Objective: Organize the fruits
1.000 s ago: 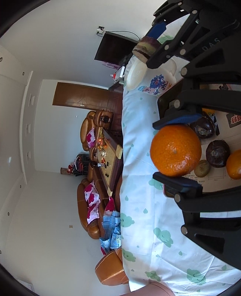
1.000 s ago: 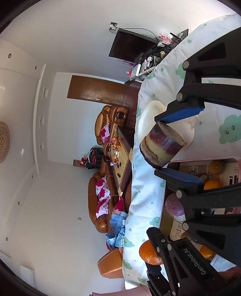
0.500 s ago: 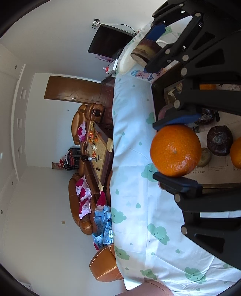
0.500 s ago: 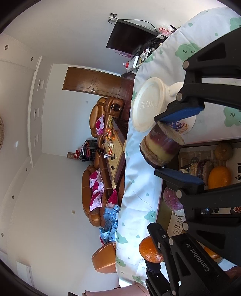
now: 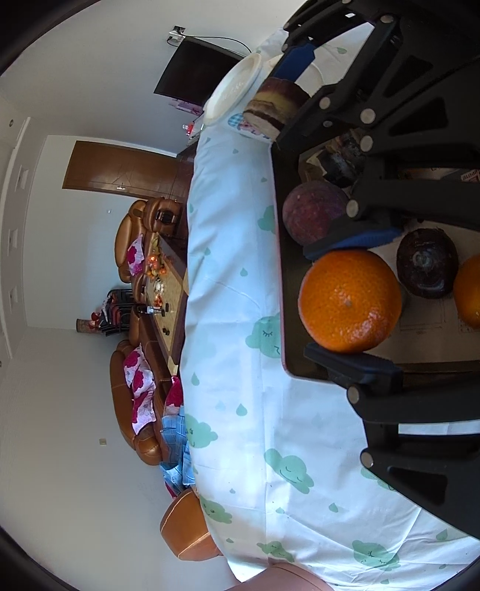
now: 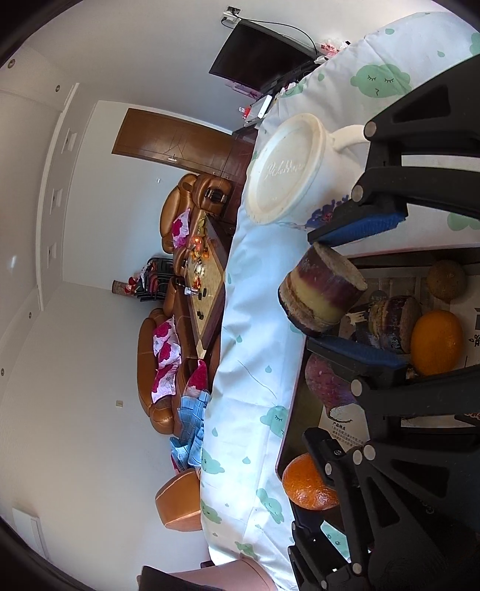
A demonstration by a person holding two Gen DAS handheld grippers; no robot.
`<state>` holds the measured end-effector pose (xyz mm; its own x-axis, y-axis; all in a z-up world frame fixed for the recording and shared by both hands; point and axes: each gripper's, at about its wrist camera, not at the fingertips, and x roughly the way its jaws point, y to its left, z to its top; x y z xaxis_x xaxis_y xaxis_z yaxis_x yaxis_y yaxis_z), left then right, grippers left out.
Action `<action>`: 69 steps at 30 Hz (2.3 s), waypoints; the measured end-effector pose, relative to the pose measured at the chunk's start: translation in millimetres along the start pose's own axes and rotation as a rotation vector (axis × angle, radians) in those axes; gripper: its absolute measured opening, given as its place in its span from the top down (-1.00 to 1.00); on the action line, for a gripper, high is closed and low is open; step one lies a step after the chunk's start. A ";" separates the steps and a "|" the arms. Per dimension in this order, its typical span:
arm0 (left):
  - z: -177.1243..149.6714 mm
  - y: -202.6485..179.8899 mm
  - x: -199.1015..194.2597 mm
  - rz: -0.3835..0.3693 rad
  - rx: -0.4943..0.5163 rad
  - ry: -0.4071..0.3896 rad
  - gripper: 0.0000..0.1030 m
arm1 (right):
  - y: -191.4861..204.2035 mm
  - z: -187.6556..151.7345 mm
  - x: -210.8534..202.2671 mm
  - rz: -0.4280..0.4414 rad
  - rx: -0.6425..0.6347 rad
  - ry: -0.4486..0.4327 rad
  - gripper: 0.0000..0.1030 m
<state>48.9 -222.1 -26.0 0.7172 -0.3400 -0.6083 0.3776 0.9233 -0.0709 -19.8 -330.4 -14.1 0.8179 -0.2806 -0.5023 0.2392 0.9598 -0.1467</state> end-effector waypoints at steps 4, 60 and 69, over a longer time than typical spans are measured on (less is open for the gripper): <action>-0.6 3.8 3.5 0.011 -0.016 0.023 0.06 | 0.6 -0.1 6.3 0.056 -0.001 0.030 -0.01; -21.1 6.7 -69.7 0.100 0.025 -0.280 -1.00 | -27.9 -19.6 -74.9 0.008 0.220 -0.322 -0.76; -29.1 1.5 -82.0 0.101 0.039 -0.299 -1.00 | -21.3 -28.0 -89.9 0.004 0.221 -0.308 -0.76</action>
<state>-26.5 -187.6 0.8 0.8902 -0.2902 -0.3512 0.3140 0.9493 0.0117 -113.1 -325.6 10.3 0.9298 -0.2964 -0.2182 0.3158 0.9470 0.0593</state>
